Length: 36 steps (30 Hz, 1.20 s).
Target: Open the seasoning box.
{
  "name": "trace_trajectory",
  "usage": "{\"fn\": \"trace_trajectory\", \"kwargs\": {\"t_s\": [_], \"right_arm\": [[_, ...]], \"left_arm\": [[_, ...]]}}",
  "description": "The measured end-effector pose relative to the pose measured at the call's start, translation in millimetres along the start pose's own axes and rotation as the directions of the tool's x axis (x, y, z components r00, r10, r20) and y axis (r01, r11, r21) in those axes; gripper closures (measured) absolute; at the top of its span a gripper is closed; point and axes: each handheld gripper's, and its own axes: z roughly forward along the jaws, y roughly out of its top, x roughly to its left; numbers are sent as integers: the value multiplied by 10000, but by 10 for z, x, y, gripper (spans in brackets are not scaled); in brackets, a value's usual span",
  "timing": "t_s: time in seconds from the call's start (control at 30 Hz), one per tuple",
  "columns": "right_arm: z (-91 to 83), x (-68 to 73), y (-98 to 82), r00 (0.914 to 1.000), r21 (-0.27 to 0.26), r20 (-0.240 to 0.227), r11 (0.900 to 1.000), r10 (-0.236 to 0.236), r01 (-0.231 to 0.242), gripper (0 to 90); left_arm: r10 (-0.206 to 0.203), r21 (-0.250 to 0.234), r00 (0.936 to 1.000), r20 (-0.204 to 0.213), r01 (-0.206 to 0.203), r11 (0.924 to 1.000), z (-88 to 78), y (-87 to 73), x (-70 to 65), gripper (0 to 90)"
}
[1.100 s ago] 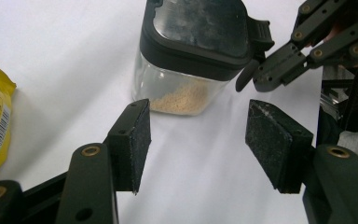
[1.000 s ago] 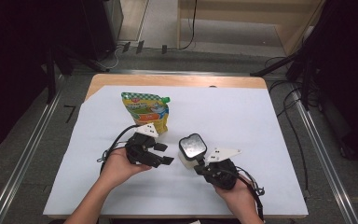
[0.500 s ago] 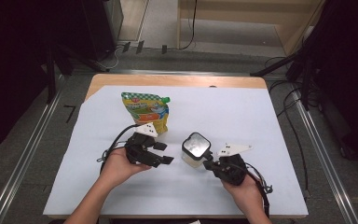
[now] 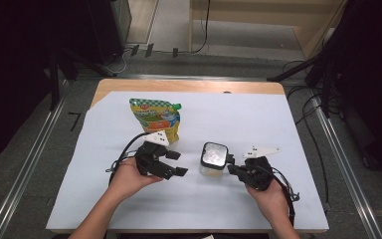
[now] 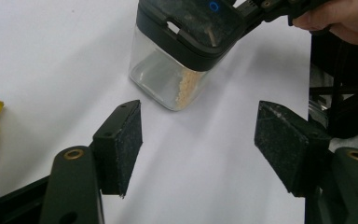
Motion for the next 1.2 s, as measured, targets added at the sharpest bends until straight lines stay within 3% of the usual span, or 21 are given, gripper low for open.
{"fn": "trace_trajectory", "kwargs": {"t_s": [0.3,0.7,1.0,1.2], "right_arm": [[-15,-99,38,9998,41,176,9999,100,-101,900],[-72,-150,67,9997,62,100,9998,209,-210,900],[-211,-237,89,9980,-428,284,9976,566,-553,900],[-139,-303,105,9970,-239,354,9974,691,-683,900]], "left_arm": [[636,324,9980,31,-637,9974,173,101,0,295],[896,596,9958,189,-905,9941,293,221,-1,278],[1371,568,9898,396,-1392,9886,457,403,68,244],[1885,700,9814,373,-1907,9791,587,421,123,223]]}}
